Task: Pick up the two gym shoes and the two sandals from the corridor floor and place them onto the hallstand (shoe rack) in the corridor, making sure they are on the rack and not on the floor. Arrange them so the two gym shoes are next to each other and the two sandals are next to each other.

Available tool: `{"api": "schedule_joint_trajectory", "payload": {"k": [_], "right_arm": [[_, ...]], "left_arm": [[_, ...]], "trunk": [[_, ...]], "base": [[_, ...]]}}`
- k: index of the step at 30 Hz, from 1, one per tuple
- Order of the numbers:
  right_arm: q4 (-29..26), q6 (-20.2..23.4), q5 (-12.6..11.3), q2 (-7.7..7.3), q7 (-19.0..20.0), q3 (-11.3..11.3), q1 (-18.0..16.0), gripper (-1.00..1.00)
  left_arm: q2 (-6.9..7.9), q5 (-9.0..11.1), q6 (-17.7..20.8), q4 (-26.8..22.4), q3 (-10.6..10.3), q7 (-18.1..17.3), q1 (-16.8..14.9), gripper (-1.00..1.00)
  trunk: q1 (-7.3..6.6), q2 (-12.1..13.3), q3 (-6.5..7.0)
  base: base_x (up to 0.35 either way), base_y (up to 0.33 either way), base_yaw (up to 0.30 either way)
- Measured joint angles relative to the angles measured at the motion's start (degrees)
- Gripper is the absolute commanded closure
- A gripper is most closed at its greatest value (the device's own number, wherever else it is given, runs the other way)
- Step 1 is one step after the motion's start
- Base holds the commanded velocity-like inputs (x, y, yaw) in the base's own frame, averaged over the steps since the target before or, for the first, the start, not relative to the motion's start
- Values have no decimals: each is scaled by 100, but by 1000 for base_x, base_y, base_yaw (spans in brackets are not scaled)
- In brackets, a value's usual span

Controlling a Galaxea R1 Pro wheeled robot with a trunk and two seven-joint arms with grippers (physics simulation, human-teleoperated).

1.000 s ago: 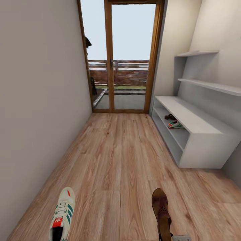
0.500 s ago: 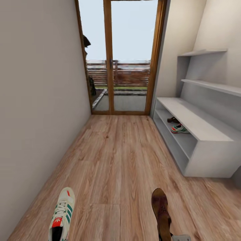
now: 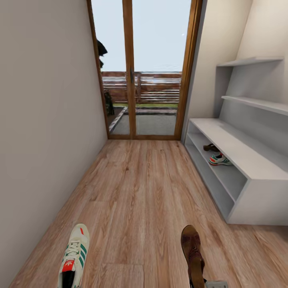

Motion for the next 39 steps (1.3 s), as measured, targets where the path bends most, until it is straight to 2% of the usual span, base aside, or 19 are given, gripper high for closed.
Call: {"api": "schedule_joint_trajectory", "payload": {"k": [39], "right_arm": [[0,0,-1,0,-1,-5,0,100]], "left_arm": [[9,13,-2,0,7,0,0,100]], "trunk": [[0,0,0]], "base": [[339,11,0]]}}
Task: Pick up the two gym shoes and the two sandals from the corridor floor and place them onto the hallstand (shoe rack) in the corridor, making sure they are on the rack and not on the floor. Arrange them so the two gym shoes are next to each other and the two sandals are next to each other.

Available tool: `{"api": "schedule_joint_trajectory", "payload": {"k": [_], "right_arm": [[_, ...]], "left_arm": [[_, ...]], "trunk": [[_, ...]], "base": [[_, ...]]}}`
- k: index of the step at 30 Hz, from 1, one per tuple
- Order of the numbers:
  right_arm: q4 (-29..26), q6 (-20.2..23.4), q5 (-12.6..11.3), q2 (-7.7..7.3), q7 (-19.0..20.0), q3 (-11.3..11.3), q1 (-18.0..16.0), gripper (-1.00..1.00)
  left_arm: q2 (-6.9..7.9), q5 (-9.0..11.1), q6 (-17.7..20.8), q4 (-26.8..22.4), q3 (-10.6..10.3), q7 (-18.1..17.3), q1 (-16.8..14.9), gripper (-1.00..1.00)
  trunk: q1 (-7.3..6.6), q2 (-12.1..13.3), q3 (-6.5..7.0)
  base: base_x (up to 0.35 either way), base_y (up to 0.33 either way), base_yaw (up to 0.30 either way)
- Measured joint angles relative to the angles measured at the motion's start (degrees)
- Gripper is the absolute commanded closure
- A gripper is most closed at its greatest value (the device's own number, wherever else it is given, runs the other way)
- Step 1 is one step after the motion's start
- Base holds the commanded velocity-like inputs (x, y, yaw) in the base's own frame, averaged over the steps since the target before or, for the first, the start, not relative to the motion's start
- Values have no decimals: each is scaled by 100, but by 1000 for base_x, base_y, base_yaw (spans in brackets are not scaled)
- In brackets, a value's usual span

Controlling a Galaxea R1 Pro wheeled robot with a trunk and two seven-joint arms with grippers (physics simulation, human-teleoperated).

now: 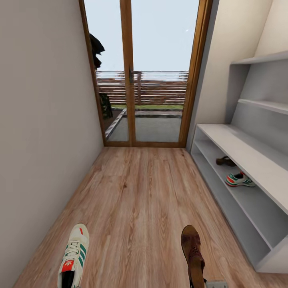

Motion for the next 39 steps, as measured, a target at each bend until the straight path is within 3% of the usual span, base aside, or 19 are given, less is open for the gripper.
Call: {"api": "schedule_joint_trajectory", "payload": {"k": [32,39], "right_arm": [[1,0,1,0,8,14,0,100],[-1,1,1,0,16,15,1,100]], "left_arm": [[0,1,-7,-1,0,1,0,100],[0,6,-5,1,1,0,-1,100]], "trunk": [[0,0,0],[0,0,0]], "base": [[338,13,-1],[301,172,-212]]}}
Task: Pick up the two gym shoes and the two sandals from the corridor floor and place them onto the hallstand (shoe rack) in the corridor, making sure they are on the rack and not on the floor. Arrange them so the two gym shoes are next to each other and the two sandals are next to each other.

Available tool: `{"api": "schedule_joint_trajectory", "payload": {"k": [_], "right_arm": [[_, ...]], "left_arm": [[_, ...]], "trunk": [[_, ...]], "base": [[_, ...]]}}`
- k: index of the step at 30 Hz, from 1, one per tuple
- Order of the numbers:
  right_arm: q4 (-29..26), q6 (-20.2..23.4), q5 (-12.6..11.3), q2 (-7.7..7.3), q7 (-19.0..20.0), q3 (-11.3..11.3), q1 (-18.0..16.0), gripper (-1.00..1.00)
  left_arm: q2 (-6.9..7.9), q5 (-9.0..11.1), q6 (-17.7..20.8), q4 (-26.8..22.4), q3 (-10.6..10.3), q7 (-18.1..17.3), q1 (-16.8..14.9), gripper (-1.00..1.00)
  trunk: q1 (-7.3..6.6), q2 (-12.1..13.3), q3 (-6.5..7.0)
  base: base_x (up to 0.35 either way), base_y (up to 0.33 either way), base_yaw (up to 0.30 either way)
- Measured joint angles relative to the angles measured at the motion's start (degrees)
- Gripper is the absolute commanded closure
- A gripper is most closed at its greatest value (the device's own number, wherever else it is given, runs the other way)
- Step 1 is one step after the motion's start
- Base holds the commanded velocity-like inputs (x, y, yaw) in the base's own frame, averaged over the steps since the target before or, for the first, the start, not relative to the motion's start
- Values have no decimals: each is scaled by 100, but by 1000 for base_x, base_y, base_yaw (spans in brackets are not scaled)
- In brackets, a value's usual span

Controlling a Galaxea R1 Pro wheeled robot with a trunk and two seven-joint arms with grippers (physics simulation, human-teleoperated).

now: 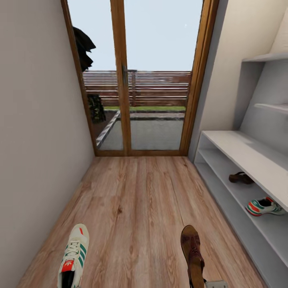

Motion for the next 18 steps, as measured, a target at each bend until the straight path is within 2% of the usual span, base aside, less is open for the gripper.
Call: {"api": "schedule_joint_trajectory", "payload": {"k": [18], "right_arm": [[0,0,0,0,0,0,0,100]], "left_arm": [[0,8,1,0,5,0,0,100]], "trunk": [[0,0,0]], "base": [[290,199,-263]]}}
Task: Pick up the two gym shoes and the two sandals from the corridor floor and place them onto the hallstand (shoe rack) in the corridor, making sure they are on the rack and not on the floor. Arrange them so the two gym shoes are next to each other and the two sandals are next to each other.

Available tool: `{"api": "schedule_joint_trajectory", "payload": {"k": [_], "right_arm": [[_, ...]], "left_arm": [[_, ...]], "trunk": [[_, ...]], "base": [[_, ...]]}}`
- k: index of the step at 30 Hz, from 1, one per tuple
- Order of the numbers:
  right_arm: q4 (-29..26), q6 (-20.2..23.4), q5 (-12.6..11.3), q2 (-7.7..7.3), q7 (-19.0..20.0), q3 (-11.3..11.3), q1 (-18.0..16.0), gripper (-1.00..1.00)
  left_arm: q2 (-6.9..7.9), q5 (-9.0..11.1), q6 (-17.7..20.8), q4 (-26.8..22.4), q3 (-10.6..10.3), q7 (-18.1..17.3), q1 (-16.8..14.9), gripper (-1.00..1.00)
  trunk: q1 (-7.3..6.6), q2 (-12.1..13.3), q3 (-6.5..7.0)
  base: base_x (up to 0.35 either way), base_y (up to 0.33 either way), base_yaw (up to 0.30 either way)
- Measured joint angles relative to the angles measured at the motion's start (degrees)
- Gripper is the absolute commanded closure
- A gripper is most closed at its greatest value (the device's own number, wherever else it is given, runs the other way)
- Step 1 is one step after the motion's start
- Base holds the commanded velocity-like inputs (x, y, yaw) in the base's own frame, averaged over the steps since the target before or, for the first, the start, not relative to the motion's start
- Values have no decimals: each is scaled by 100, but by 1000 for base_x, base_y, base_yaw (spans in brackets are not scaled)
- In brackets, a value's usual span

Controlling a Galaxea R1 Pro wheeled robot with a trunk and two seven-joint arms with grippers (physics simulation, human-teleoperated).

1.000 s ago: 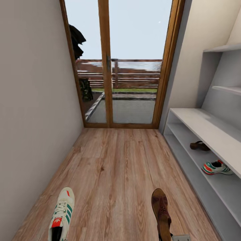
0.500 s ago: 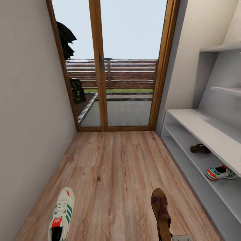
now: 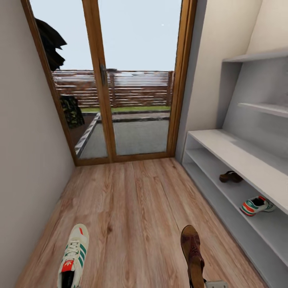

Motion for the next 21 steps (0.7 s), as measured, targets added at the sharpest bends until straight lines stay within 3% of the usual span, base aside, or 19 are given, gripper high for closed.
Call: {"api": "schedule_joint_trajectory", "payload": {"k": [21], "right_arm": [[2,0,6,0,8,1,0,100]], "left_arm": [[0,-28,4,0,-5,-1,0,100]], "trunk": [[0,0,0]], "base": [[277,225,-265]]}}
